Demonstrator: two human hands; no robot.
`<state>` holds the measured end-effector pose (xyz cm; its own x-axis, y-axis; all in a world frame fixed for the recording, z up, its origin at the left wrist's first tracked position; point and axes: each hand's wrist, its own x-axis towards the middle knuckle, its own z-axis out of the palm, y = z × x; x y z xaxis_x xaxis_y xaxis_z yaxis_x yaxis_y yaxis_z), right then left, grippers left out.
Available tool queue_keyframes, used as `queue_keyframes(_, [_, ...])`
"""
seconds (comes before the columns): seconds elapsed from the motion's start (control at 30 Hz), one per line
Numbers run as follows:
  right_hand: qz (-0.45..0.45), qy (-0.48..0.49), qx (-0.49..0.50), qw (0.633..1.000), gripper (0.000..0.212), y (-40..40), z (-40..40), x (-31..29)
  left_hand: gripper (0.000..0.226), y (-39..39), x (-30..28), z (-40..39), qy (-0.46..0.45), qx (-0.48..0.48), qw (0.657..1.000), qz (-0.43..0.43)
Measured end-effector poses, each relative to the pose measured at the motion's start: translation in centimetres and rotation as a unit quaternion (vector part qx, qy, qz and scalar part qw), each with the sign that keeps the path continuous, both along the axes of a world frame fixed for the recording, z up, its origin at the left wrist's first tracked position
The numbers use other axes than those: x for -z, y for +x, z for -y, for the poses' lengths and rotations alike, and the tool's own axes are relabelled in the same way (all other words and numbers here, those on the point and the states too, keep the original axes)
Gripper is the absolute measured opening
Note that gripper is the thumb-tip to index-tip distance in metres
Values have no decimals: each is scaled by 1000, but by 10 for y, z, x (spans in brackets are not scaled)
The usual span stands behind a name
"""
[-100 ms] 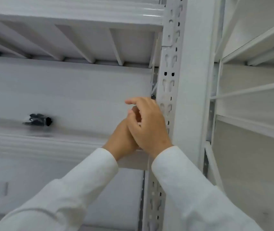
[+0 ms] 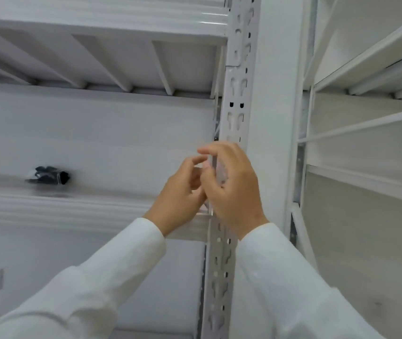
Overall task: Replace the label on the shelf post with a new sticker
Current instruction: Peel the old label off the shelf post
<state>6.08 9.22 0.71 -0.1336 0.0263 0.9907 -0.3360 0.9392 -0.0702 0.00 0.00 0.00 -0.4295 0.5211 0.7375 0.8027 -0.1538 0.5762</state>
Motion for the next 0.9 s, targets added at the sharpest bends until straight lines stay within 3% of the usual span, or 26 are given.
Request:
queue_keyframes(0.1, [-10,-87,-20,996,24,27,-28,30,32,-2,20,-12,23,17,1000,12])
queue_keyframes(0.33, [151,-129,-52,979,36,14,-85,73,37,-5,47,-31,48,-54,997,-32])
queue_keyframes(0.47, [124,-137,-86,979,37,12,-82,69,60,-3,42,-30,-65,-137,985,-85])
queue_keyframes(0.67, [71,-131,-40,988,29,19,-65,63,63,-4,41,-25,-83,-115,988,-66])
queue_keyframes(0.77, [68,-134,-36,988,25,20,-64,61,61,-4,41,-25,-84,-109,989,-52])
queue_keyframes(0.9, [78,-125,-25,989,26,21,-67,60,42,-10,33,-27,-72,-101,992,-11])
